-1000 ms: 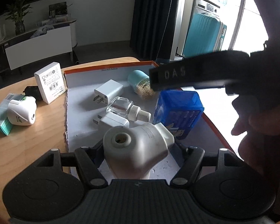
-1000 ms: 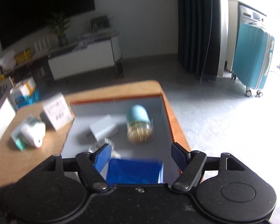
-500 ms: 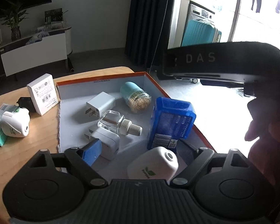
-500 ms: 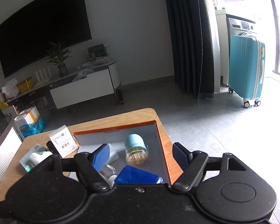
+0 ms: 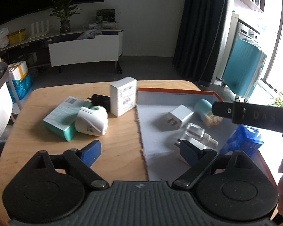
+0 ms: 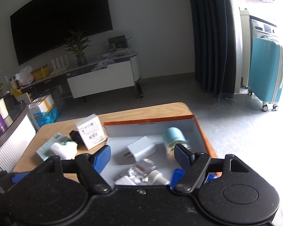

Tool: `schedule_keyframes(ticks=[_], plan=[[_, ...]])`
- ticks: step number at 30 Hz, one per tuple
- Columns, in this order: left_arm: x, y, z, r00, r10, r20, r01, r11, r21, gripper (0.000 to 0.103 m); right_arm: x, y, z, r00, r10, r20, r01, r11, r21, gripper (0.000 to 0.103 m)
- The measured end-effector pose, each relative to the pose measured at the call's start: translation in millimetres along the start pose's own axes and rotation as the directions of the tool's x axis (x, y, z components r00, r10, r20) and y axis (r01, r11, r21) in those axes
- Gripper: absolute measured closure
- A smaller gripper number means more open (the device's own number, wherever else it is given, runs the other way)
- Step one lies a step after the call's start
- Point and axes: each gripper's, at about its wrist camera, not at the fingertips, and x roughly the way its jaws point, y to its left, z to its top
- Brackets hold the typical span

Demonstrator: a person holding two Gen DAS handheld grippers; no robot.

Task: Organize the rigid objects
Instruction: 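Lower the blue box into the tray and open the right gripper while the left releases the plug adapter, then reach the left gripper to the teal-and-white medicine box and grasp it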

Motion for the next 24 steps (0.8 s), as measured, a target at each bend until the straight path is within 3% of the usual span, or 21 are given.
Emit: schedule_keyframes(ticks=[11, 24], plan=[[-7.4, 73.1, 8.0, 0.994, 0.108, -0.007, -0.108, 0.992, -0.062, 0.010, 29.1, 67.6, -10.7, 0.992, 0.099, -0.078, -0.103, 0.993, -0.052, 0.015], [38.5, 118.8, 17.7, 0.991, 0.125, -0.050, -0.127, 0.991, -0.034, 0.006, 40.8, 96.4, -15.7, 0.985, 0.134, -0.108, -0.145, 0.984, -0.100, 0.015]])
